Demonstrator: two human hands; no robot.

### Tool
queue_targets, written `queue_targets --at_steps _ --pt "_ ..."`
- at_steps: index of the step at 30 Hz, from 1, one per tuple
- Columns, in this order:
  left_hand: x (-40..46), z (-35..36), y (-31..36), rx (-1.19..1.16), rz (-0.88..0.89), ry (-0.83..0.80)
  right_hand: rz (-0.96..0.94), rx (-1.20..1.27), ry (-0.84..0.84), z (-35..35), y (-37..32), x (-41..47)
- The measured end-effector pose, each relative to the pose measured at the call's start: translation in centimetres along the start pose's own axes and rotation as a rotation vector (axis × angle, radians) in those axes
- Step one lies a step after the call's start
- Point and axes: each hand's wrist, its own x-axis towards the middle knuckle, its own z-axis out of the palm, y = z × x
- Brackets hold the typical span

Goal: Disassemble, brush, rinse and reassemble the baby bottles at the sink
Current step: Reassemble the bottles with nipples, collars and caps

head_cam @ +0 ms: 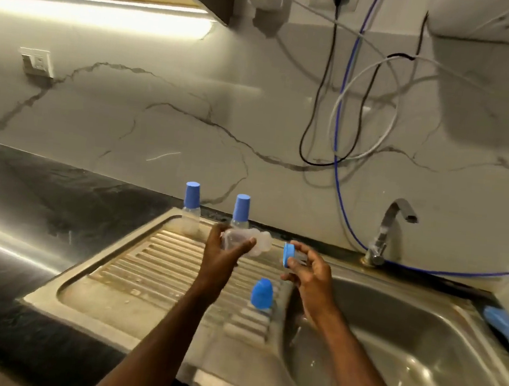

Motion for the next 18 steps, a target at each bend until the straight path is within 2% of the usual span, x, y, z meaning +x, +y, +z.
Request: queue_targets --at_steps 4,9,13,18 --pt "-1.4 7.2 -1.2 0.009 0.085 -0.122 0.024 0.254 0.124 -5.5 -0.3 -0.6" --pt "-2.4 13.3 -3.8 0.148 0.036 -0.341 -0.008 0.221 0.221 -11.3 -0.3 -0.5" --pt "-3.2 16.0 -5.4 0.192 0.058 -0.415 0.008 0.165 0.177 -14.8 0.5 -0.8" --pt "-3.5 16.4 -5.4 0.221 0.081 -0.493 0.040 0.185 0.122 -15.9 0.5 -0.4"
